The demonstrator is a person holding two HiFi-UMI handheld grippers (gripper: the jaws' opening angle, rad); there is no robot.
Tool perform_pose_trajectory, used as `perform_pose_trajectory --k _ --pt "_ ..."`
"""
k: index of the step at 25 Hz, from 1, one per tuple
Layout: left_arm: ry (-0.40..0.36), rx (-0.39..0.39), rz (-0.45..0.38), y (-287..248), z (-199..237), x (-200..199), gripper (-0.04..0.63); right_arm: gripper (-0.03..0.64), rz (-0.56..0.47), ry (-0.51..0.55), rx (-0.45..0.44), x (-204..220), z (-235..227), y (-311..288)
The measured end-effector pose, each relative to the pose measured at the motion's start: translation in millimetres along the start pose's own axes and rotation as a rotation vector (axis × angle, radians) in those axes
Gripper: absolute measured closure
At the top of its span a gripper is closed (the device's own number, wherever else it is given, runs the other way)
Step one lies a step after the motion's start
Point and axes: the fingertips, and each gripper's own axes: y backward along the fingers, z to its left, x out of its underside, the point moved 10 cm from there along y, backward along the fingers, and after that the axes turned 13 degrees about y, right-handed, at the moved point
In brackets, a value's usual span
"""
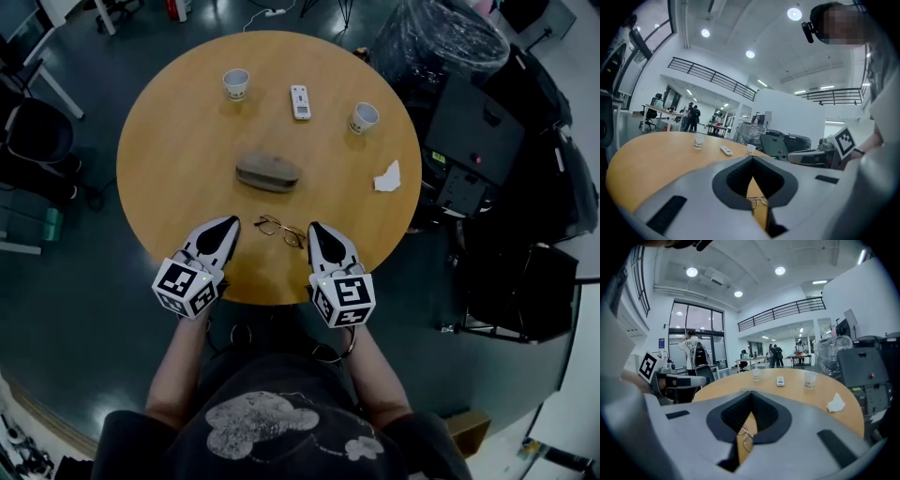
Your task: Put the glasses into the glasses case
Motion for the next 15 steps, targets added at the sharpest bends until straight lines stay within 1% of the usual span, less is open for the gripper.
perform_pose_trajectory --k 4,8,12,15 --pt "0.004 -0.038 0.018 -19.6 3.2 5.2 0.594 0.63 -0.004 0.021 -0.055 7.7 -16.9 -13.9" --pt "0.012 -0.084 0.011 -35.5 5.5 6.2 0.594 0.63 0.003 0.013 -0.122 14.0 -31.0 -27.4" --pt "0.015 -0.113 0.001 -46.2 7.3 4.7 0.594 0.63 0.021 0.032 -0.186 16.4 -36.2 -37.6" --pt "0.01 -0.129 0.011 -51.6 9.4 7.2 0.594 0.63 0.041 0.045 -0.233 21.3 -35.7 -45.3"
